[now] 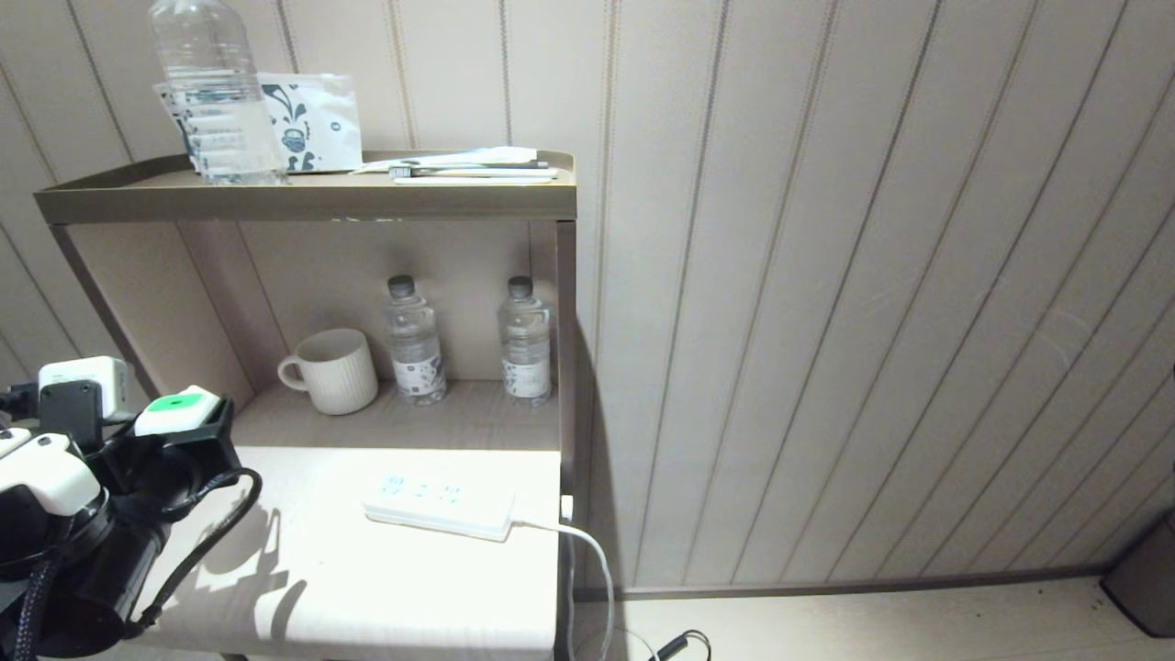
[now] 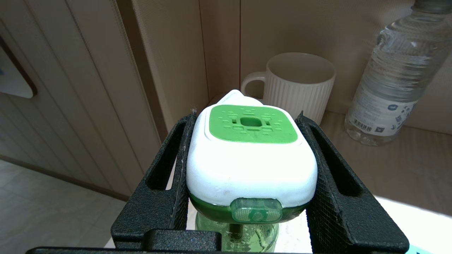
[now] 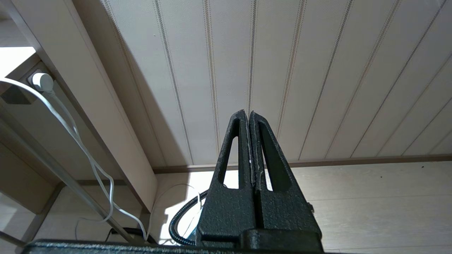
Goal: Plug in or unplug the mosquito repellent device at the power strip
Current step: Place the mosquito repellent liquid on the table
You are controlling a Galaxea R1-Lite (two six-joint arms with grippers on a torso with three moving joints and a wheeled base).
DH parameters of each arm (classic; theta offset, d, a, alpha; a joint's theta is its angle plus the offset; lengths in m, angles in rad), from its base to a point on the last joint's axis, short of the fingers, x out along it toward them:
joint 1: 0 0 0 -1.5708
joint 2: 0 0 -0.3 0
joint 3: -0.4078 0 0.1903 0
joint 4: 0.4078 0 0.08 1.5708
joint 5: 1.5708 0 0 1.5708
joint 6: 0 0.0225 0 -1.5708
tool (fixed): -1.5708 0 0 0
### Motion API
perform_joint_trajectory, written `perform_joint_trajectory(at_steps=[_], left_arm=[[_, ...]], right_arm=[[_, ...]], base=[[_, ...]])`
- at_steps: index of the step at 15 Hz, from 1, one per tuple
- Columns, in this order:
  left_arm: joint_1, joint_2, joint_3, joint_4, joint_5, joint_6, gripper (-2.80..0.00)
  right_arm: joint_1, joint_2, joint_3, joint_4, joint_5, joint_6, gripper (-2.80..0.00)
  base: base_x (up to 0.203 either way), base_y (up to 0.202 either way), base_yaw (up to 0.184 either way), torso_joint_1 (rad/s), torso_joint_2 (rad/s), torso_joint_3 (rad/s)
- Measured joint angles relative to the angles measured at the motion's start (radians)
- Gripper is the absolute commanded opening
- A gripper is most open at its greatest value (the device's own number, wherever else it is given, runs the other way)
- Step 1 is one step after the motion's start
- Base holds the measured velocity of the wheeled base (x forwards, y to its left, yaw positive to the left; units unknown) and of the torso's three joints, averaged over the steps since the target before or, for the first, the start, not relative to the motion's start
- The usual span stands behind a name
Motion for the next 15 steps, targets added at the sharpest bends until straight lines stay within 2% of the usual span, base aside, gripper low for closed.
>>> perform_joint_trajectory(at_steps=[3, 8, 11, 15], left_arm=[[0.0, -0.003, 0.003, 0.0, 0.002, 0.0, -2.8], [0.0, -0.006, 0.005, 0.001, 0.005, 0.001, -2.8], [-0.001, -0.006, 0.004, 0.0, 0.005, 0.0, -2.8], [0.004, -0.01, 0.005, 0.0, 0.006, -0.004, -2.8]], right_arm=[[0.0, 0.001, 0.0, 0.0, 0.0, 0.0, -2.8], [0.0, 0.0, 0.0, 0.0, 0.0, 0.0, -2.8], [0.001, 0.0, 0.0, 0.0, 0.0, 0.0, -2.8], [0.0, 0.0, 0.0, 0.0, 0.0, 0.0, -2.8]], base=[[0.0, 0.0, 0.0, -0.131, 0.3, 0.162], [0.004, 0.005, -0.15, -0.186, 0.45, 0.255], [0.01, 0.009, -0.112, -0.056, 0.14, 0.081], [0.0, 0.0, 0.0, -0.005, 0.02, 0.015]])
